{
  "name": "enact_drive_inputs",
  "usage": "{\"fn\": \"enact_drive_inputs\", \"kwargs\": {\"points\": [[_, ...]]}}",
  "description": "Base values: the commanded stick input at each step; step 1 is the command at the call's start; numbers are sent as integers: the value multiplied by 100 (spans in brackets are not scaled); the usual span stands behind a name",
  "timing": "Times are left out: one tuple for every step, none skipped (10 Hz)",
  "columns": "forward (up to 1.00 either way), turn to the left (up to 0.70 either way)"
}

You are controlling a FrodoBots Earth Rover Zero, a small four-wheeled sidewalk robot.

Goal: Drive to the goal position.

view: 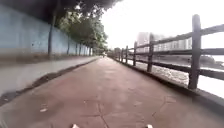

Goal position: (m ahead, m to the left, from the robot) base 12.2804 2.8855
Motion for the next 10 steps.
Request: {"fn": "enact_drive_inputs", "kwargs": {"points": [[100,0],[100,0],[100,0],[100,0],[100,0],[100,0],[100,0],[100,0],[100,0],[100,0]]}}
